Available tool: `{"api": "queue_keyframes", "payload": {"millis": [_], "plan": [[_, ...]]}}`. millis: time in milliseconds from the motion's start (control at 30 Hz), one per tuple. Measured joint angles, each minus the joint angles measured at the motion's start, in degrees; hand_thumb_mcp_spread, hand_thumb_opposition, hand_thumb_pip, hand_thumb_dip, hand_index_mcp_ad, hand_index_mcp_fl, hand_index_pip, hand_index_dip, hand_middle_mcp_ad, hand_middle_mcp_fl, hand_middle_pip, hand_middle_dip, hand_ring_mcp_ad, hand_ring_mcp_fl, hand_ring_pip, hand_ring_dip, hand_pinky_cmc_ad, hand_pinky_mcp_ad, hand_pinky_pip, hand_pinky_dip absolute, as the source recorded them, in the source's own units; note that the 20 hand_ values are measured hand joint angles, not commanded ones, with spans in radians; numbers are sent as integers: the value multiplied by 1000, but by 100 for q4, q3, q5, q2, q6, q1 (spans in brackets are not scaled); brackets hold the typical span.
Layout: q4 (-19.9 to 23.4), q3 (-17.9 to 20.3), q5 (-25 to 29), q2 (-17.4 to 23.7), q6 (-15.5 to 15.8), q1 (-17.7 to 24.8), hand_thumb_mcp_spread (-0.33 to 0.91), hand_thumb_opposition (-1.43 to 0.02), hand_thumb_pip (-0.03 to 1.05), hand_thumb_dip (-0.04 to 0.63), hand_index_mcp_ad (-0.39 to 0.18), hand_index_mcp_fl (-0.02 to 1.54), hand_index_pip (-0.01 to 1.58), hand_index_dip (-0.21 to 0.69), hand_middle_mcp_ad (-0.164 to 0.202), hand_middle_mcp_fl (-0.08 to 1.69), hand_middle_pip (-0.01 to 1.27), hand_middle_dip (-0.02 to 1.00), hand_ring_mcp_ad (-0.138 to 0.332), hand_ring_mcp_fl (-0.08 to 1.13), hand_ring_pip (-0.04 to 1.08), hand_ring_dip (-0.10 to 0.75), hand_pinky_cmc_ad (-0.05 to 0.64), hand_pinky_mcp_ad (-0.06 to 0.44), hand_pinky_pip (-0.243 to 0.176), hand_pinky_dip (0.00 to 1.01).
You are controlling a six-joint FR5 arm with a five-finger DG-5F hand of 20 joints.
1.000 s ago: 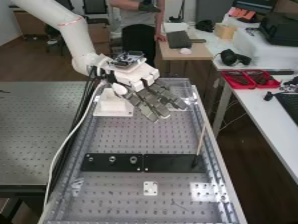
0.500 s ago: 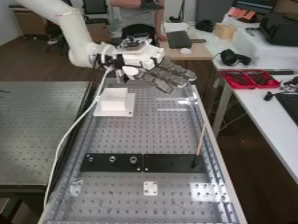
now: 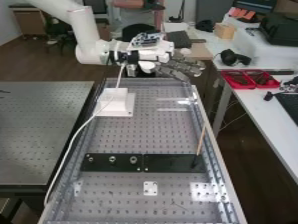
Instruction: Grab the pcb board and place it in the clear container
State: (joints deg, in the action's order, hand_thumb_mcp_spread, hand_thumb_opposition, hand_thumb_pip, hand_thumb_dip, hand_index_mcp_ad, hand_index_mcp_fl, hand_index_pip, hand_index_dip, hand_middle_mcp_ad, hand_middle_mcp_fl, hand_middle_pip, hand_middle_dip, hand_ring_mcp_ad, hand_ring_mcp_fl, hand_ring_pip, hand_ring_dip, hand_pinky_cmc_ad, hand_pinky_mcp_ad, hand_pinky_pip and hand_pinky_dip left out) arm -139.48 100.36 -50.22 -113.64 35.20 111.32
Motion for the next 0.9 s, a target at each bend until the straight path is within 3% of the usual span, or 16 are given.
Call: {"api": "queue_keyframes", "payload": {"millis": [400, 900], "plan": [[-426, -289, -421, -288, -685, 6, 506, -944, 590, 248, -45, 517, 1550, 126, 66, 103, 145, 106, 246, 3, 87, 14, 314, 197, -93, 501], [-715, -344, -634, -625, -1248, 6, 506, -941, 590, 244, -49, 517, 1550, 126, 66, 103, 145, 110, 246, 2, 84, 14, 314, 197, -93, 487]]}}
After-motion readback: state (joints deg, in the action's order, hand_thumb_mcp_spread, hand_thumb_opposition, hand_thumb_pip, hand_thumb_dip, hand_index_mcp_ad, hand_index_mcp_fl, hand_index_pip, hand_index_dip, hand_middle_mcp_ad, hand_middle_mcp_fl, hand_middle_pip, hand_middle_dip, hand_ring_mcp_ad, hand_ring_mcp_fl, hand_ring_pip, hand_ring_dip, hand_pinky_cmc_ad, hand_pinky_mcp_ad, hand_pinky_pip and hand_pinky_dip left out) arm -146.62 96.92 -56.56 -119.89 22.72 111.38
